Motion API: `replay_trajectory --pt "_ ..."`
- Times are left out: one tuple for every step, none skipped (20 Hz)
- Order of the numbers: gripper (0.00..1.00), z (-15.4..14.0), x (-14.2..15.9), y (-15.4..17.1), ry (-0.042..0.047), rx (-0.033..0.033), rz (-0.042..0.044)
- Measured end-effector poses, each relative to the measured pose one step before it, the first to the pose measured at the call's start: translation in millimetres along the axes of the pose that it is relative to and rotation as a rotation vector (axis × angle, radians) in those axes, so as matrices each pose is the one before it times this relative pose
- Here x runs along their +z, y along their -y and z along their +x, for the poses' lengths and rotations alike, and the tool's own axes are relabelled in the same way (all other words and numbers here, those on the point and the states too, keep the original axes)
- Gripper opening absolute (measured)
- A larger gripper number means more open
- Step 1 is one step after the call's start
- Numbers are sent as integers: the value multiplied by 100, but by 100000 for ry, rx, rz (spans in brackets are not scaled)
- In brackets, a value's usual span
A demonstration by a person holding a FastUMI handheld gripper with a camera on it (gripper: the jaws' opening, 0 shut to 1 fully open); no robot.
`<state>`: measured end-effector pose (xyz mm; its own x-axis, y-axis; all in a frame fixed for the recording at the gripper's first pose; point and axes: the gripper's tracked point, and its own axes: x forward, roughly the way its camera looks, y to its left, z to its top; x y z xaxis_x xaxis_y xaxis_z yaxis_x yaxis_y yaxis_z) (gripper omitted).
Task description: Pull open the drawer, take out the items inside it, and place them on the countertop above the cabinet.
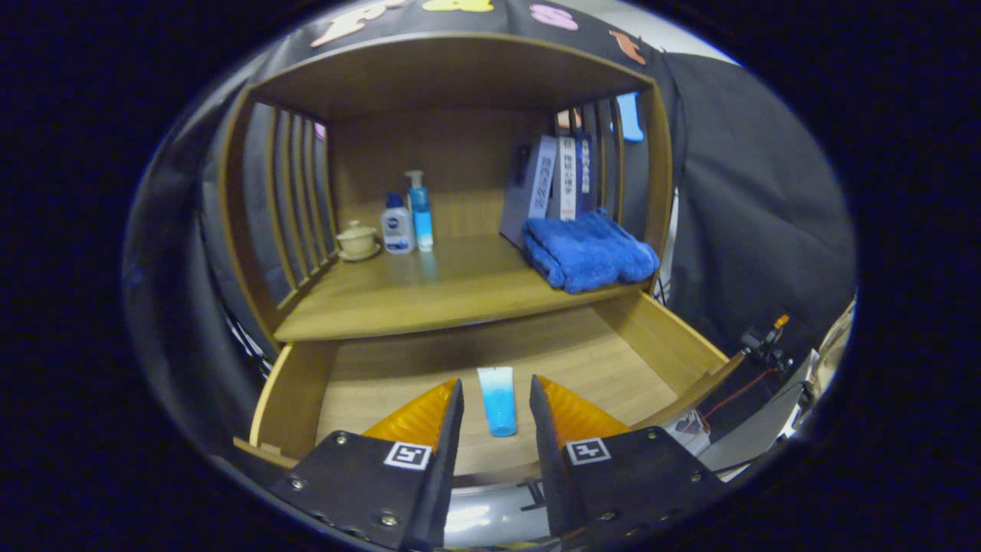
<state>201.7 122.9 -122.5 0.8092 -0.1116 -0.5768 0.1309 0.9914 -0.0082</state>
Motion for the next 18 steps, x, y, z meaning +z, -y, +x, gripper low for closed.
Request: replay_trajectory --pt "50 1272 150 -214 -3259 -373 1992" --pt "50 1176 43 -286 -3523 -81 1297" --pt "50 1237 -282 -37 -3971 -521 1307" --pt "50 1199 -464 145 -5327 -1406 621" --pt "50 1232 -800 154 -6489 -2051 -925" --pt "50 1099 -886 29 -7347 -1840 -1198" --pt "50 1120 -828 46 -5705 -844 -1105" --pt "50 1189 -1144 138 -5223 -631 -218" --pt "50 966 -556 -26 -3934 1039 1374" --pt "50 824 -202 -316 -2702 1400 2260" --pt "50 704 -385 -69 -2536 731 1747" --pt "50 567 -591 230 -3329 -477 -210" --pt "50 417 -567 339 -3183 -1551 -1570" --pt "50 442 -736 44 -3965 -1283 -2242" --pt "50 29 -638 -57 -3103 -507 -2801" --pt "50 197 -162 4 -2447 -632 -983" --pt "50 239 134 37 -984 -1425 -1182" --pt "45 342 173 -22 1791 129 -1199"
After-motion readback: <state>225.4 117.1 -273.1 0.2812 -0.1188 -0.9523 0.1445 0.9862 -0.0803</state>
